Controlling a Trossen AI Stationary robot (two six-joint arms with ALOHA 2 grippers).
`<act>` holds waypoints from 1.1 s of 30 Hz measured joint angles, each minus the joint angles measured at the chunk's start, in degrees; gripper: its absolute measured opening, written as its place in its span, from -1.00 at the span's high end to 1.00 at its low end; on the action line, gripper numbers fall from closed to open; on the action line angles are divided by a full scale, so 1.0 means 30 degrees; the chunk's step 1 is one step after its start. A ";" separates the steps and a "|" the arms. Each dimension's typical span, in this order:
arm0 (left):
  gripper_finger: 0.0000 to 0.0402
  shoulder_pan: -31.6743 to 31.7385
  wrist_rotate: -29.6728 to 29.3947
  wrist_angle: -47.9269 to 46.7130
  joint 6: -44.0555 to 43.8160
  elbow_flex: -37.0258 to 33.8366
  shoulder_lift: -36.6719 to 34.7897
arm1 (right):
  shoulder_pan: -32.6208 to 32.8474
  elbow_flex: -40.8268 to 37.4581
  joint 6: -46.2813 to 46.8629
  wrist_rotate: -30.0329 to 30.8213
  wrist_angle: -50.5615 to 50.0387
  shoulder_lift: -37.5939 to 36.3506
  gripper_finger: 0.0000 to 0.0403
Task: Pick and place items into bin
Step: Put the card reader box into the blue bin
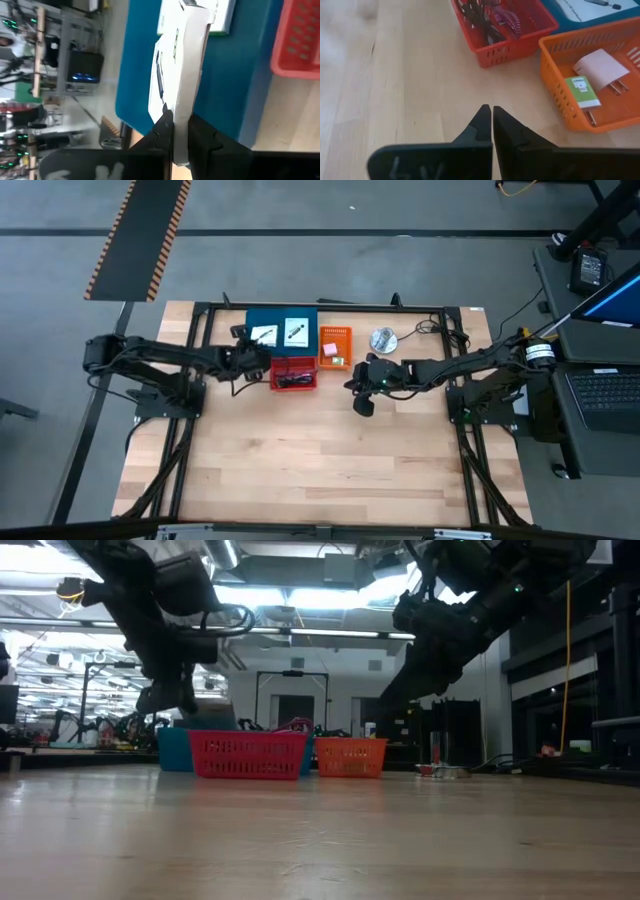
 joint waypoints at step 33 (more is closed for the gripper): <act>0.35 0.1374 0.3843 0.1786 0.1064 0.0076 0.0269 | -0.0017 0.0007 -0.0486 -0.0007 0.0374 0.0000 1.00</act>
